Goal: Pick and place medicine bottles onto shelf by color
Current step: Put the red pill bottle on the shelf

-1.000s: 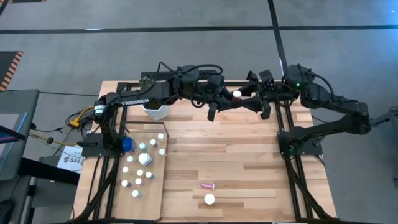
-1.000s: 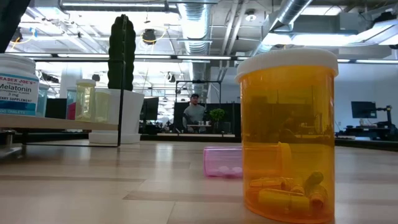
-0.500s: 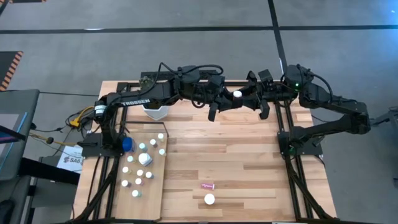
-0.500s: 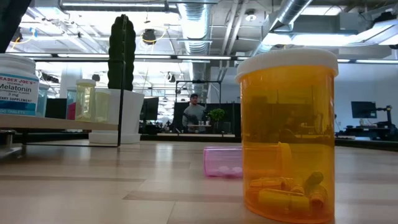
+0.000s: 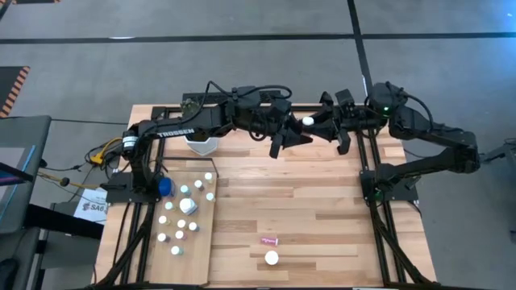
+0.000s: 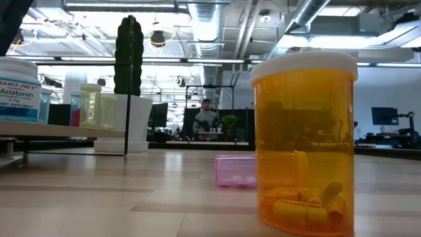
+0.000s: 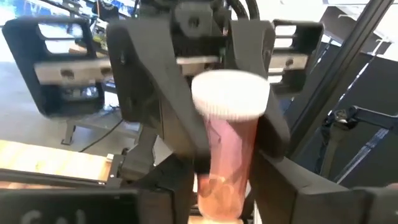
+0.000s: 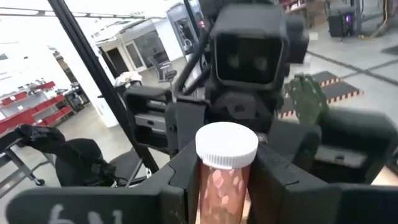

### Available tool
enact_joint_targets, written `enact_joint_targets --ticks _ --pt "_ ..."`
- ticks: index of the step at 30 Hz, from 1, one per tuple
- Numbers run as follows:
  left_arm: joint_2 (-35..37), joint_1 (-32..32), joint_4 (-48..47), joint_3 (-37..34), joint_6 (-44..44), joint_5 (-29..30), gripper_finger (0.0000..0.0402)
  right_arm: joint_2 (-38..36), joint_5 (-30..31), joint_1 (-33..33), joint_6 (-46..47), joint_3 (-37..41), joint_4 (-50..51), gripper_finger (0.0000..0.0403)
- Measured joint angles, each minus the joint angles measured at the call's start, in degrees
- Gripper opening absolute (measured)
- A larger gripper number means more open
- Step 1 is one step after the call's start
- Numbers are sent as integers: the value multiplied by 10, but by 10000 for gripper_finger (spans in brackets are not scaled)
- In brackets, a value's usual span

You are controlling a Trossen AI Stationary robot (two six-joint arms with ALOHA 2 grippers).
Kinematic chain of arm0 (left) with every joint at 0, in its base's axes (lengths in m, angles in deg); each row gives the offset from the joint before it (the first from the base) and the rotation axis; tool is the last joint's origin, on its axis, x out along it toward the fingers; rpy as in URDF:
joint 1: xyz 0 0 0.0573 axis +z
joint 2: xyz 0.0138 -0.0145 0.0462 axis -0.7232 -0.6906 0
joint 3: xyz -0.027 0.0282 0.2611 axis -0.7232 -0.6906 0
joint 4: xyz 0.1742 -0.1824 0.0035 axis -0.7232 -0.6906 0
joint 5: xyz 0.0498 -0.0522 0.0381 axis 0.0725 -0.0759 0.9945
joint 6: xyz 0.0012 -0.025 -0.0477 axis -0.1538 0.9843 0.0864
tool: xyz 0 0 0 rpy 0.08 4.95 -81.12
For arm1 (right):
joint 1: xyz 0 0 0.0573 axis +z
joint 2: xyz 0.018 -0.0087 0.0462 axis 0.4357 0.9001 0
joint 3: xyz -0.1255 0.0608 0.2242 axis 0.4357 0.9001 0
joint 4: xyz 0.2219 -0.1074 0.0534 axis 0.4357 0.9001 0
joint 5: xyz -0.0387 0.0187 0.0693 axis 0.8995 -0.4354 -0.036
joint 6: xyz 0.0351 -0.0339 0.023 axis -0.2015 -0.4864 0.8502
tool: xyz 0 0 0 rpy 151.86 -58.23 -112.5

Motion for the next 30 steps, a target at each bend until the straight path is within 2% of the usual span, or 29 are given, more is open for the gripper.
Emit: enact_joint_targets --ticks 7,16,27,30 --pt "0 0 -22 0 4 -4 169 -1 0 0 -22 -37 34 122" --pt "1 0 -75 1 4 -3 173 -1 0 0 -27 -82 164 124" --pt "1 -3 -72 1 -11 4 174 7 12 0 -32 -82 108 125" --pt "1 -4 -71 1 -11 22 174 9 12 0 -32 -82 102 125"
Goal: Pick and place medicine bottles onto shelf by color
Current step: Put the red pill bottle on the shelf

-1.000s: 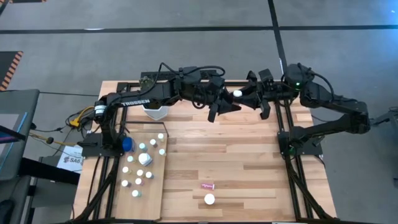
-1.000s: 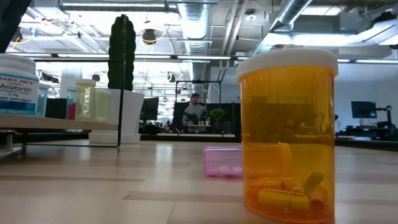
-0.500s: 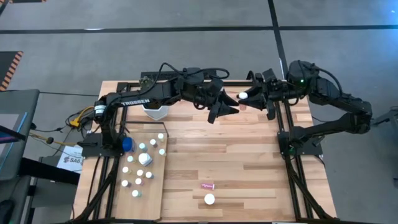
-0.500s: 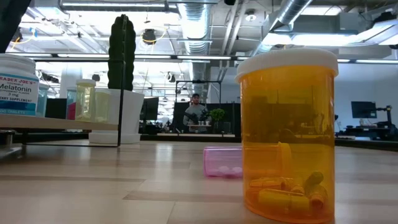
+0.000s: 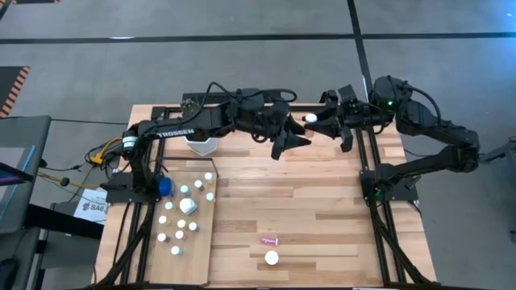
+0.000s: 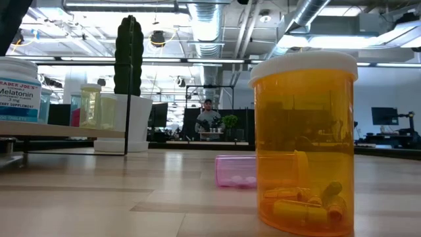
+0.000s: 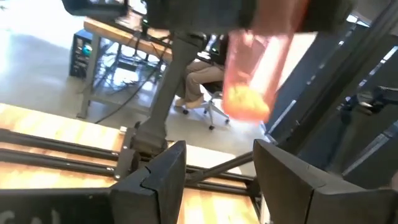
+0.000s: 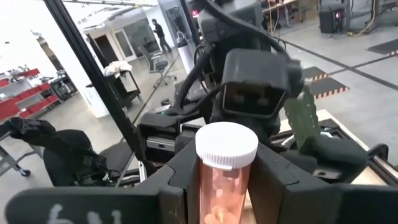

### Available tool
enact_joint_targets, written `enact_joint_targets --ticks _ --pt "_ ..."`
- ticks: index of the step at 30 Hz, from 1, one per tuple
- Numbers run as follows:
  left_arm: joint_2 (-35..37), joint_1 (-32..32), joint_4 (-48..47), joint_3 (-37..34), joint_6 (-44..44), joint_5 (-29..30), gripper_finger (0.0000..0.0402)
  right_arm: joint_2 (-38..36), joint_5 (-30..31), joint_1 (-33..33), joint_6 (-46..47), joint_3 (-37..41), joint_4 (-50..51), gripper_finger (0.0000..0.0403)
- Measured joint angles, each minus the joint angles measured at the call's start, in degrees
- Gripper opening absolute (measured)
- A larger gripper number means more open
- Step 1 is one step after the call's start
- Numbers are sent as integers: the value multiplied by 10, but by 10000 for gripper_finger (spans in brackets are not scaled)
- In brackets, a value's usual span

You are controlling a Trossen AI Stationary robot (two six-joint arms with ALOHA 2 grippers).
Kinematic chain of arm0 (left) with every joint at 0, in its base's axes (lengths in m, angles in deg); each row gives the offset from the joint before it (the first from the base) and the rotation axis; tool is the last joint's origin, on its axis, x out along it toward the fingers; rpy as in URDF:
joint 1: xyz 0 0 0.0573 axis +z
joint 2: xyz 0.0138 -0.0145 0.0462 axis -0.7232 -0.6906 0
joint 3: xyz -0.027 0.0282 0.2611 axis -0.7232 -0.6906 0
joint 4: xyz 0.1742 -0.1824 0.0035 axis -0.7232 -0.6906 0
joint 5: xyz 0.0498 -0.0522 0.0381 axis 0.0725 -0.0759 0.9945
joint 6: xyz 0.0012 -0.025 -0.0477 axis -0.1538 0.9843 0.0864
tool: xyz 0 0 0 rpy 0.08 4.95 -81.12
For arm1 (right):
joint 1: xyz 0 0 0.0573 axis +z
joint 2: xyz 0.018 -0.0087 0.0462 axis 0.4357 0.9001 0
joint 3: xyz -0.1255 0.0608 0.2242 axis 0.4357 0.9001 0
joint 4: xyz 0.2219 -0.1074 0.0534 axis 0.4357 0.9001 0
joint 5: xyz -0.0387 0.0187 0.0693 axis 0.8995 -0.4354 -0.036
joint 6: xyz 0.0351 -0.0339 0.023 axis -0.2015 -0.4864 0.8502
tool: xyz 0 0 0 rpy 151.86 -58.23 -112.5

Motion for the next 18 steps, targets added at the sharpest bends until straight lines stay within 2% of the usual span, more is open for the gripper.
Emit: enact_joint_targets --ticks 9,18 --pt "1 -2 27 0 -17 9 168 23 1 4 -9 1 -2 125" --pt "1 -2 33 0 -20 6 89 28 1 2 -14 0 -4 125"
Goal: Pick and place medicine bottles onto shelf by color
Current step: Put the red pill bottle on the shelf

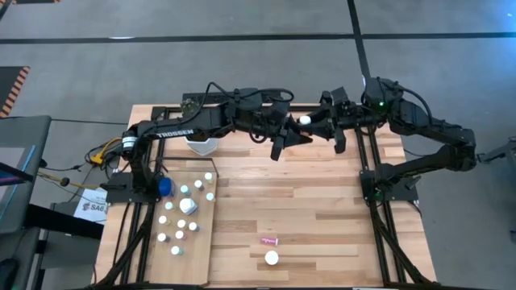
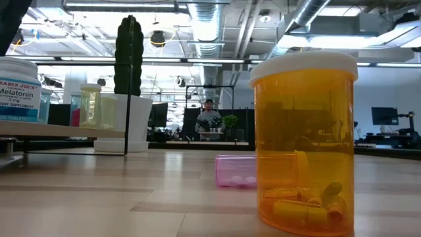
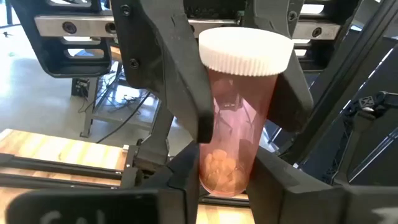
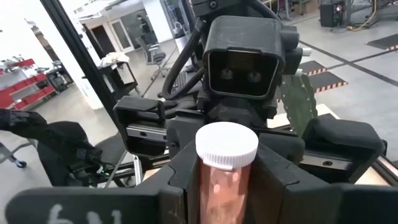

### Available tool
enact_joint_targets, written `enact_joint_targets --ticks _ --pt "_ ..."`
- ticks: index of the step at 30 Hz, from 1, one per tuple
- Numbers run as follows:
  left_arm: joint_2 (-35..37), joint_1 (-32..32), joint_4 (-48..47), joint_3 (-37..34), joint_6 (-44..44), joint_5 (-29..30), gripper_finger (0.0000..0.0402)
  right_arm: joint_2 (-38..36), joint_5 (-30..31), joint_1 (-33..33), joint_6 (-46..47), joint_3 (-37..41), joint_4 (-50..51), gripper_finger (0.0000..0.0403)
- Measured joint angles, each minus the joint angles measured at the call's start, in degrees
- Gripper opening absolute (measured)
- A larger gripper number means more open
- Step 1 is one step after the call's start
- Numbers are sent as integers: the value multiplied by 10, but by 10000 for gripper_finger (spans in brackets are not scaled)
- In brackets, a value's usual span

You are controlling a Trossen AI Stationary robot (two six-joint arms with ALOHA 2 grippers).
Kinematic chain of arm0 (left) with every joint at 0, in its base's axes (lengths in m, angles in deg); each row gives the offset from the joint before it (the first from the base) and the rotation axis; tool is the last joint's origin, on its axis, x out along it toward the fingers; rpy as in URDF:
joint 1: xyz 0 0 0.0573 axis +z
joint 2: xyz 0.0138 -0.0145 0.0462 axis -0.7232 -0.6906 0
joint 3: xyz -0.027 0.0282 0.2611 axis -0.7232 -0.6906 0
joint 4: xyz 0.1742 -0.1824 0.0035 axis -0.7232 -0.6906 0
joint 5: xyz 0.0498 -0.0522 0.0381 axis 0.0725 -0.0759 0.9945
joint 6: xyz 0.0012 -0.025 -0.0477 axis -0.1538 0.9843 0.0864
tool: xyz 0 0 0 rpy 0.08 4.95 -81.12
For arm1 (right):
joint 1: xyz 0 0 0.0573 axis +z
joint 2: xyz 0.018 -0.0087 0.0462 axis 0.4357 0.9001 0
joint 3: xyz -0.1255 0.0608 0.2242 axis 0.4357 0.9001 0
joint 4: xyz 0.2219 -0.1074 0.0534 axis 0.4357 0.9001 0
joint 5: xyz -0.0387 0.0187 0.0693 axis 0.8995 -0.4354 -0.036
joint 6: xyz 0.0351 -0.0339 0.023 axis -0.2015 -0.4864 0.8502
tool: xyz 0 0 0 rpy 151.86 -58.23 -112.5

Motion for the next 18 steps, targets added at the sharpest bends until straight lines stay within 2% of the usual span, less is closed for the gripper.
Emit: enact_joint_targets --ticks 4,11,18 --pt "0 0 0 0 -5 -1 62 0 0 0 0 0 -1 125" --pt "0 0 12 0 -6 0 75 -1 0 0 0 0 0 127" --pt "-1 0 34 0 -6 1 68 0 0 2 0 0 11 173"
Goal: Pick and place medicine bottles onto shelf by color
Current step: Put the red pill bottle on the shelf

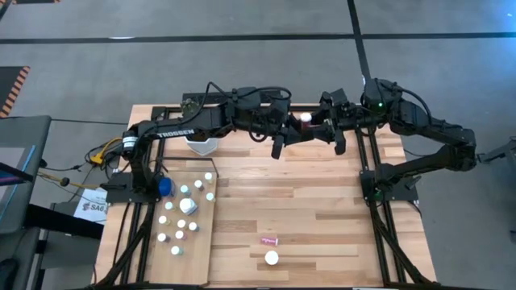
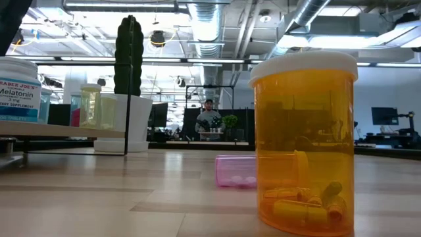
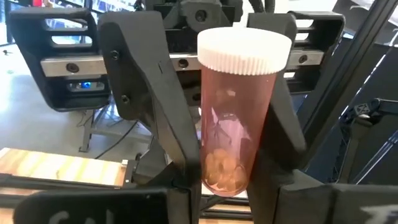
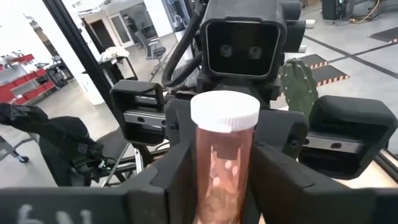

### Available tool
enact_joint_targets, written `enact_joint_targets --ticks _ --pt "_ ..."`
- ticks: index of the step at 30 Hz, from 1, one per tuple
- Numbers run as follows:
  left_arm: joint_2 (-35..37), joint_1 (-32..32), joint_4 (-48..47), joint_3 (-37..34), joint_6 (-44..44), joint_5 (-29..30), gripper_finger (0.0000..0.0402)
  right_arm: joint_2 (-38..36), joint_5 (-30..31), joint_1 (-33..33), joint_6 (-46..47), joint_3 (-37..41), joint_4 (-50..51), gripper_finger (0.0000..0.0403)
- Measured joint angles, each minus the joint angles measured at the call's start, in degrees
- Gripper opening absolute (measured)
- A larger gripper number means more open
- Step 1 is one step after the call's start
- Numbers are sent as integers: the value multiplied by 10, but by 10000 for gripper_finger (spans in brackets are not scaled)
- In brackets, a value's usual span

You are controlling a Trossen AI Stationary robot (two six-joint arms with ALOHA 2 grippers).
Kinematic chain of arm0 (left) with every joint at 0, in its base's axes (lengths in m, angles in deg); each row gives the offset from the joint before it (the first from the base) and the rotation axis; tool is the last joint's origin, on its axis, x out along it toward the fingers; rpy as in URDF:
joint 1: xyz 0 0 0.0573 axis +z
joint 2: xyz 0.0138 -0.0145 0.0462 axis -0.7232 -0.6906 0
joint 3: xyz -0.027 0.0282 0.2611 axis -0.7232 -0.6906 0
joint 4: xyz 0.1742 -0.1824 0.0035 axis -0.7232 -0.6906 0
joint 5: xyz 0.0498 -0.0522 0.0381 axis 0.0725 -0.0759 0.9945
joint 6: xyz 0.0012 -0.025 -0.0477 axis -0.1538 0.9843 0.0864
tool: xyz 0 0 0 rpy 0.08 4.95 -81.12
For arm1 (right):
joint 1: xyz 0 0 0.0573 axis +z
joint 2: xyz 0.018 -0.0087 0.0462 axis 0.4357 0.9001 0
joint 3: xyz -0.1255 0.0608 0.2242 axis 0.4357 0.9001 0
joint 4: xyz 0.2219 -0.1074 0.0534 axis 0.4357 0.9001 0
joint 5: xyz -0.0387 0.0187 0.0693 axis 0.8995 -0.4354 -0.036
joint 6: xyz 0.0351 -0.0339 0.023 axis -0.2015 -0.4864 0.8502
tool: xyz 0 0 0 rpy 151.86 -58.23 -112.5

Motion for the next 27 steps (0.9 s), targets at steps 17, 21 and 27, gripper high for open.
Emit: enact_joint_targets --ticks 17,21,27 --pt "0 1 11 0 0 5 74 -2 0 0 4 0 4 137" --pt "0 1 6 0 11 -1 84 -4 0 0 4 0 6 112" --pt "0 1 -39 0 35 -8 123 -13 0 -1 5 -5 35 120"
